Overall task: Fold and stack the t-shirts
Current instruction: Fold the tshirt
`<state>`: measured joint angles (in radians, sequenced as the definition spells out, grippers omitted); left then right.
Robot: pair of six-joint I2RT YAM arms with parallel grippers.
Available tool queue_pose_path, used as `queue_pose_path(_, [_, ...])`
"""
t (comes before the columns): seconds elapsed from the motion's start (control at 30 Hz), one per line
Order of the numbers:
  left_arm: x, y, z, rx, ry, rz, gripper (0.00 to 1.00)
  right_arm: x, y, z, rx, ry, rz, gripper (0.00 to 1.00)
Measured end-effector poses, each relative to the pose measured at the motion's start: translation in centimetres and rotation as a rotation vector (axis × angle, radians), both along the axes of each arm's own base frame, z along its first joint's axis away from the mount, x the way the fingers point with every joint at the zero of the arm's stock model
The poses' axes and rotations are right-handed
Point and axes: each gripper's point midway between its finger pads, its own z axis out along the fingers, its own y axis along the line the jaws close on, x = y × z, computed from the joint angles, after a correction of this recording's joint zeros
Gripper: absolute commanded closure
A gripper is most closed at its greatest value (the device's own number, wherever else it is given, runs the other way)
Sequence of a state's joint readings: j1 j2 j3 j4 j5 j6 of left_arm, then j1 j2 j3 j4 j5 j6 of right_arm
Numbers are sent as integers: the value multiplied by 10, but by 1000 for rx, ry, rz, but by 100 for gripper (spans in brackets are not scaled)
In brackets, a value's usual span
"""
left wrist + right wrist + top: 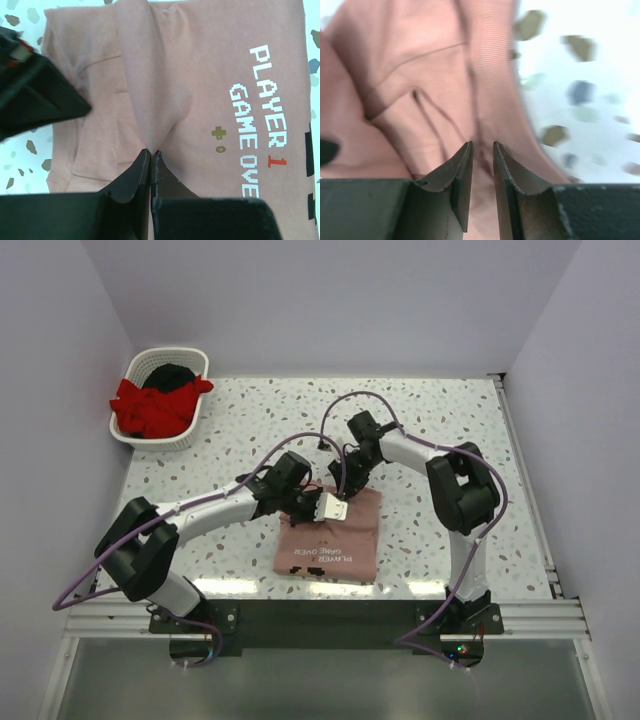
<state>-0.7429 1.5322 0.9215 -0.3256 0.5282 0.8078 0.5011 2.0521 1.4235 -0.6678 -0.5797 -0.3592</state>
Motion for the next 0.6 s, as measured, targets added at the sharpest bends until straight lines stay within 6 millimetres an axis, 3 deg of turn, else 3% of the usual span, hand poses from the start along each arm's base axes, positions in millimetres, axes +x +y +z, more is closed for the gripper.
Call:
queue_pose_path(0.13, [-5, 2, -6, 17, 2, -3, 100, 25, -6, 9, -20, -76, -20, 67])
queue_pose_path(0.23, [-6, 2, -7, 24, -4, -4, 100, 31, -5, 19, -11, -101, -13, 69])
queue_pose_path(0.47, [0, 3, -2, 21, -64, 9, 100, 9, 7, 46, 52, -34, 121, 84])
queue_pose_path(0.6, [1, -1, 4, 13, -106, 9, 100, -1, 15, 44, 77, 32, 202, 89])
